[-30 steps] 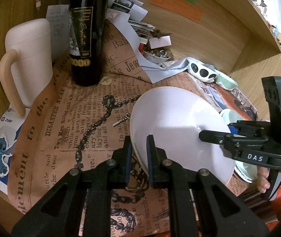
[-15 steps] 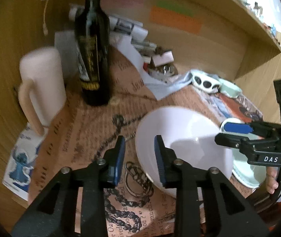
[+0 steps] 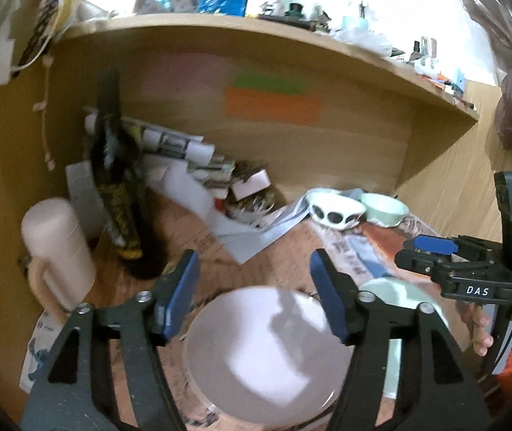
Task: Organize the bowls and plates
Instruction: 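Lower the beige bowl onto the newspaper and open the left gripper, then move the left gripper to the white black-dotted bowl rim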
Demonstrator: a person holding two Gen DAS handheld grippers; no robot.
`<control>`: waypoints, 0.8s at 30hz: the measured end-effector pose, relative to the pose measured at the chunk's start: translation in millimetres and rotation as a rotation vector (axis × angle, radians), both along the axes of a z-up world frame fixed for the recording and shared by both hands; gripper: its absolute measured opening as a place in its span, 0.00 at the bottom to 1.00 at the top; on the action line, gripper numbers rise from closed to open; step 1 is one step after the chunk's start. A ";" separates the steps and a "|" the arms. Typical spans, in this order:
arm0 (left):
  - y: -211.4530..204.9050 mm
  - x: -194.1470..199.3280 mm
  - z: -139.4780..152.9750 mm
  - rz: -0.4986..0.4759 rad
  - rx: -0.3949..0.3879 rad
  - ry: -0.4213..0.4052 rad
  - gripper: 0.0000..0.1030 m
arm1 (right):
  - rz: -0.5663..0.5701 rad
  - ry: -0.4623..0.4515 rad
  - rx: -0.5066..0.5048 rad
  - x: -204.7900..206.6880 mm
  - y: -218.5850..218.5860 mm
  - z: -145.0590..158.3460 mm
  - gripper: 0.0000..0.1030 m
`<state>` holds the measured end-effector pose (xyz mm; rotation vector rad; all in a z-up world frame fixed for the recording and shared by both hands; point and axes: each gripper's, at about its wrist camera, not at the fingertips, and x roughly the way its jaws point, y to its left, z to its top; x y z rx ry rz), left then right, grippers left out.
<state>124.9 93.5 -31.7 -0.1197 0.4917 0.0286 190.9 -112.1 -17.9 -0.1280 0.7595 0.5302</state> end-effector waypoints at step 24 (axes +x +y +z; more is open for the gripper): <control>-75.9 178.4 -15.2 -0.079 -0.031 0.187 0.76 | -0.247 0.032 0.094 119.4 -87.9 -2.7 0.64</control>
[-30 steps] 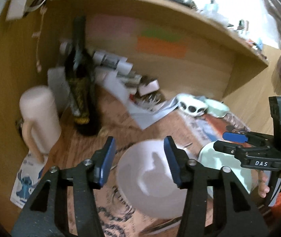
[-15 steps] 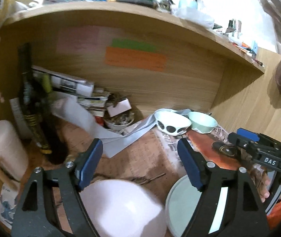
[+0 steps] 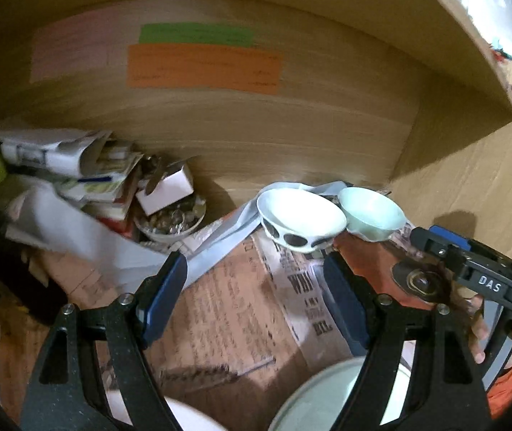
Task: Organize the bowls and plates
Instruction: 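Move the left gripper to the white black-dotted bowl rim, then close the left gripper on the dotted bowl rim and lift it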
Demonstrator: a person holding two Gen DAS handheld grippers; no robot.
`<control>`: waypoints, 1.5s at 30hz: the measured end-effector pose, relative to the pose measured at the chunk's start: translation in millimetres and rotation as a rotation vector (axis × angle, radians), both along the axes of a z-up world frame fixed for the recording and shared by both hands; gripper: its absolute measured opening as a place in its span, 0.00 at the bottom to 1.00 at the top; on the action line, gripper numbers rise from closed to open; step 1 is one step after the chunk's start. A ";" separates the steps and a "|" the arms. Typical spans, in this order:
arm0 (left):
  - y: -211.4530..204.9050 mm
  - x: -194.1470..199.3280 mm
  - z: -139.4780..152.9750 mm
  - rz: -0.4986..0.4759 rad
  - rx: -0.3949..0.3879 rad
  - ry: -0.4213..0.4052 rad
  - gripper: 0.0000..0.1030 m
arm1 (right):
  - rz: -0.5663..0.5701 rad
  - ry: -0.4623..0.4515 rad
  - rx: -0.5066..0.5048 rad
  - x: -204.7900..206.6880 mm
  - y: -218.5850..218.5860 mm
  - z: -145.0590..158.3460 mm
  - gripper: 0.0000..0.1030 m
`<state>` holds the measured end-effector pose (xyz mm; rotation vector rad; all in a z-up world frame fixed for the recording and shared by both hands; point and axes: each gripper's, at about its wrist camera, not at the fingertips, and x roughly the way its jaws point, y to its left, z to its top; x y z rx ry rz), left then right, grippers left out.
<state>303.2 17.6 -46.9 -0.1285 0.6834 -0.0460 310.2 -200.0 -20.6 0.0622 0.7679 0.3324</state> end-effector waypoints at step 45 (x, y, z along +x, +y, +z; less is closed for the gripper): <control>2.1 158.7 -105.5 0.024 -0.010 0.424 0.47 | 0.237 0.300 -0.077 68.4 8.0 -81.8 0.19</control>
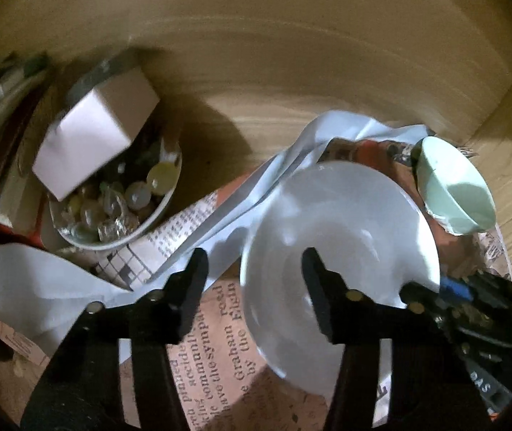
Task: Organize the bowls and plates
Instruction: 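Close the left gripper on the dotted bowl rim and lift it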
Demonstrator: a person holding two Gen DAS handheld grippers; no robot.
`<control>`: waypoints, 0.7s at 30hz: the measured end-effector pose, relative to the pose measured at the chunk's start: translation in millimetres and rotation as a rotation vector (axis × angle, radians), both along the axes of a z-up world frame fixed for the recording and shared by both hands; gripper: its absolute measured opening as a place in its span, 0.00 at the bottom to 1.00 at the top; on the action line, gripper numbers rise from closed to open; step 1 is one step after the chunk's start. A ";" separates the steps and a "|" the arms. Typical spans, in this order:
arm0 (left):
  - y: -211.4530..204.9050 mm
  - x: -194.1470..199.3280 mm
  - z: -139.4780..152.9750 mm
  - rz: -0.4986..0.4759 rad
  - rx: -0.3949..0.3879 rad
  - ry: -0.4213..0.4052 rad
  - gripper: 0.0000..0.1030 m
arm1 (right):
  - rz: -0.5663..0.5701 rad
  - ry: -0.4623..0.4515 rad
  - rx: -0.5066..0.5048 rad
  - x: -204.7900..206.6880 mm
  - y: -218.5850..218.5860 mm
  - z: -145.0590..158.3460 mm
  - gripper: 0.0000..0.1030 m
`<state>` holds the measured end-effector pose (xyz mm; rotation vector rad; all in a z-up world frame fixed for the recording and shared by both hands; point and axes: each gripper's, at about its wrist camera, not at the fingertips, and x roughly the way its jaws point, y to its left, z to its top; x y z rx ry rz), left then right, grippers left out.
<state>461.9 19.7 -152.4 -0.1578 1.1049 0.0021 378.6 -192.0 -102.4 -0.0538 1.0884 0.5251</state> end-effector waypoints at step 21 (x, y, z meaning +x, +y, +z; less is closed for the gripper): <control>-8.1 -25.4 9.8 -0.121 0.016 0.010 0.08 | -0.100 0.036 -0.018 3.4 10.1 -6.7 0.14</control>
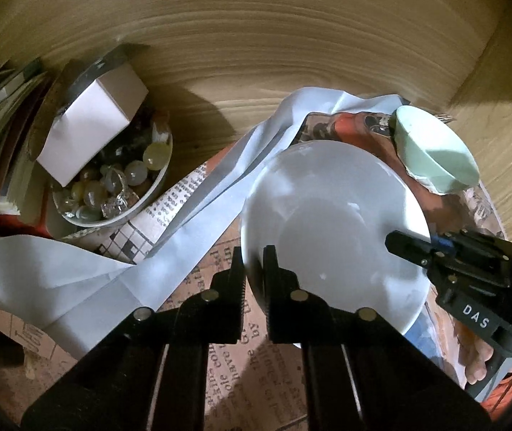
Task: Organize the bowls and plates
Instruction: 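Close the left gripper on the dotted bowl rim and lift it, then carry the dotted bowl over the beige bowl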
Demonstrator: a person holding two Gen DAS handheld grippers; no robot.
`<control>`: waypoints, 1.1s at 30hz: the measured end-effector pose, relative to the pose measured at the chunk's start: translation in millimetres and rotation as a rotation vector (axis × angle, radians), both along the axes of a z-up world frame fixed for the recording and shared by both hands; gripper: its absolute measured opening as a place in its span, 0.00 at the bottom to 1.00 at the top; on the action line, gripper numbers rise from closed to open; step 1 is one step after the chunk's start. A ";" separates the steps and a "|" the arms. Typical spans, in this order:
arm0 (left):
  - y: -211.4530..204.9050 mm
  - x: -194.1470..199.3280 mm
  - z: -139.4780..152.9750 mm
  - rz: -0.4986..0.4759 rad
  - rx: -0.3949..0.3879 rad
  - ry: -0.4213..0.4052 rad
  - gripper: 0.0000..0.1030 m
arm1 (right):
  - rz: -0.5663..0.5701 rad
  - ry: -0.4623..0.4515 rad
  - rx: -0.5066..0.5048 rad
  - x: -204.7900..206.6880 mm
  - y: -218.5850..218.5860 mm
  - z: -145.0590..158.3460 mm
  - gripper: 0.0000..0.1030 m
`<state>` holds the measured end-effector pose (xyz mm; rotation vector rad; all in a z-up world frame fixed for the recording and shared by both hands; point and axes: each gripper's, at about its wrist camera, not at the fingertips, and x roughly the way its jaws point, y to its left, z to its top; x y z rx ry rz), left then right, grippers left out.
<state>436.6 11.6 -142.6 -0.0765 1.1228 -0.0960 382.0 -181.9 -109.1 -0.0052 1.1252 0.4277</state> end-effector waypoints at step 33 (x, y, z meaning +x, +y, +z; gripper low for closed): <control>22.2 -180.2 93.8 -0.042 0.004 -0.348 0.08 | 0.051 -0.285 0.062 -137.5 28.0 97.0 0.15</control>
